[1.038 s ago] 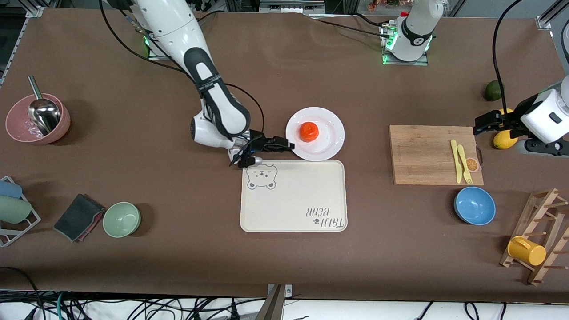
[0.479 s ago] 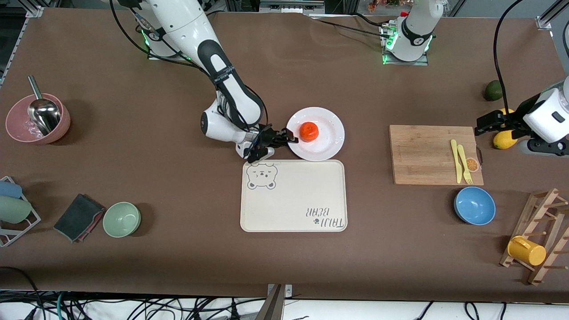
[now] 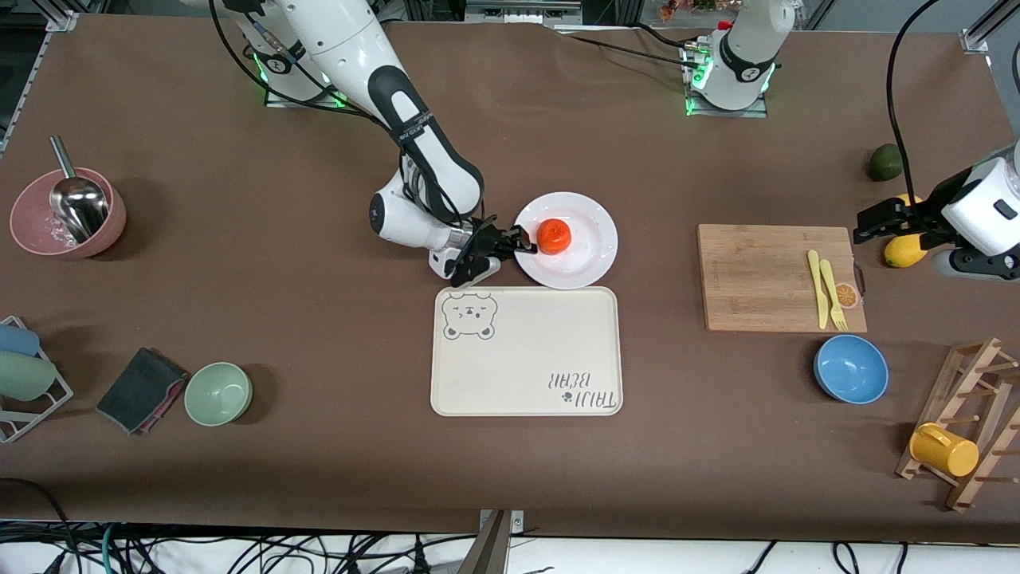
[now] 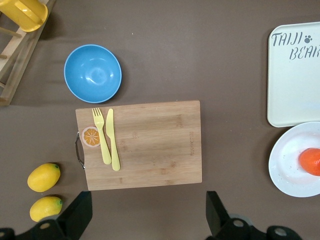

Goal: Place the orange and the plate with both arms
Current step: 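Grasp the white plate rim with the right gripper, then slide the plate with the orange onto the bear tray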

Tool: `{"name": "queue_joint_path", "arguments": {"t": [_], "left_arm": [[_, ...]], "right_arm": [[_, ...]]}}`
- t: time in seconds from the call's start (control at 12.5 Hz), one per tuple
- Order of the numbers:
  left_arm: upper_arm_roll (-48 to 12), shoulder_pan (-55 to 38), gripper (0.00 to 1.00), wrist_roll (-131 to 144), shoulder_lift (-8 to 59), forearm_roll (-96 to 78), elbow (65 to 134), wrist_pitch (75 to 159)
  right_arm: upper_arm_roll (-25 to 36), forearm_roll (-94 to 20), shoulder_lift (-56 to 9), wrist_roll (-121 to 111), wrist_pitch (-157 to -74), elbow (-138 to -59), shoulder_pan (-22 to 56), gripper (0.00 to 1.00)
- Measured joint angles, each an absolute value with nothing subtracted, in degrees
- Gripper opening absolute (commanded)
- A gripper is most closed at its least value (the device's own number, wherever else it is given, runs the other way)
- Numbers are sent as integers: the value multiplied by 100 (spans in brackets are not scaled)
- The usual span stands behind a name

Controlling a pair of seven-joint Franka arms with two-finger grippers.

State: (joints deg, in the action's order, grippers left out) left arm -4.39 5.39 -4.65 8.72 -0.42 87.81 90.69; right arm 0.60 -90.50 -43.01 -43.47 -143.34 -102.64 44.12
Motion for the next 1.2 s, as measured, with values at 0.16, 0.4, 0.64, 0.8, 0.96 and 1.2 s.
{"name": "queue_joint_path", "arguments": {"t": [0.16,0.4,0.64,0.8,0.96,1.2], "left_arm": [[-439,539,100,-465,872,-42,8781,9073],[-439,540,100,-465,872,-42,8781,9073],[-439,540,100,-465,873,-42,8781,9073],[-440,540,100,-465,872,-42,8781,9073],[-440,540,100,-465,872,-42,8781,9073],[-441,540,100,-465,873,-42,8781,9074]], "right_arm": [[61,-9051,-4304,-4347,-14330,-10257,4415,0],[69,-9053,-4304,-4346,-14330,-10255,4414,0],[143,-9055,-4289,-4284,-14337,-10217,4407,0],[206,-9057,-4216,-4153,-14281,-10180,4348,0],[291,-9057,-4068,-4028,-14111,-10146,4301,0],[683,-9054,-3854,-3644,-13665,-9950,4269,0]]}}
